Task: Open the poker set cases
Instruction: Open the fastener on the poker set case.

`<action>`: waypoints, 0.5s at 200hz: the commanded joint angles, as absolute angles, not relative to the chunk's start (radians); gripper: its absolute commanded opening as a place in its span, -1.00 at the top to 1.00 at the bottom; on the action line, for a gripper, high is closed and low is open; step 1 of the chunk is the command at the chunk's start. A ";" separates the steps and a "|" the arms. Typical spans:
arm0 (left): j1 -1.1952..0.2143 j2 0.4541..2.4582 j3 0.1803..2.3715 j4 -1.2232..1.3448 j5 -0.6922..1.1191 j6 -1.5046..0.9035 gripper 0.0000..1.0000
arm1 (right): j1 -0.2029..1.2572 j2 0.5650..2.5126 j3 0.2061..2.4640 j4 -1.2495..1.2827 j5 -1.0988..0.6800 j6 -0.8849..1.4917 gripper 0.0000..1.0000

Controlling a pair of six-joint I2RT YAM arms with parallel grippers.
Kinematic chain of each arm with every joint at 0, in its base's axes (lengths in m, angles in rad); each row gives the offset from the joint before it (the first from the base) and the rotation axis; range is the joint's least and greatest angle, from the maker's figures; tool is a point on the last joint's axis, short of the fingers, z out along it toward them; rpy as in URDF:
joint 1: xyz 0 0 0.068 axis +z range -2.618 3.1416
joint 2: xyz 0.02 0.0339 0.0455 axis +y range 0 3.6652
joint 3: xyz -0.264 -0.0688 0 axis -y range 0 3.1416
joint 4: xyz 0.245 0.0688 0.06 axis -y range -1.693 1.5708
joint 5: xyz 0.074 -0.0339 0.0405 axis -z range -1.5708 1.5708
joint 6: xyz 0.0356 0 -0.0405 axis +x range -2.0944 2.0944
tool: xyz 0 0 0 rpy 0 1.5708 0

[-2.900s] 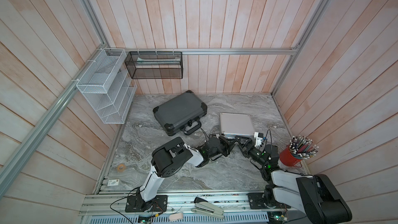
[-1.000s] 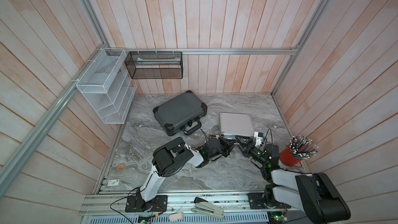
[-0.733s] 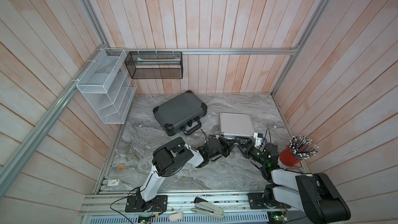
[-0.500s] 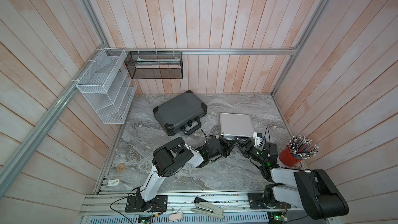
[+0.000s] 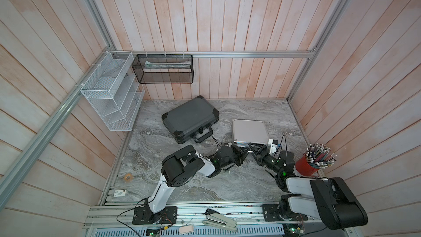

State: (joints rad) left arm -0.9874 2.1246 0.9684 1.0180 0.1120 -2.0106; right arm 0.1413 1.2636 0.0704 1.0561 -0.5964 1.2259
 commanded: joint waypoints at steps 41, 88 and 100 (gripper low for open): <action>-0.983 2.125 0.980 1.189 0.108 -2.052 1.00 | 0.140 1.247 0.066 1.217 -0.615 1.294 -0.85; -0.983 2.141 0.984 1.205 0.118 -2.069 1.00 | 0.140 1.243 0.066 1.199 -0.607 1.284 -0.85; -0.983 2.141 0.987 1.207 0.125 -2.070 1.00 | 0.140 1.244 0.058 1.216 -0.601 1.288 -0.85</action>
State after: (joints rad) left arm -0.9829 2.1342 0.9684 1.0622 0.1123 -2.0155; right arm 0.1402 1.2655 0.0601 1.1091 -0.5949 1.2804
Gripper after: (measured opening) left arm 0.153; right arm 0.927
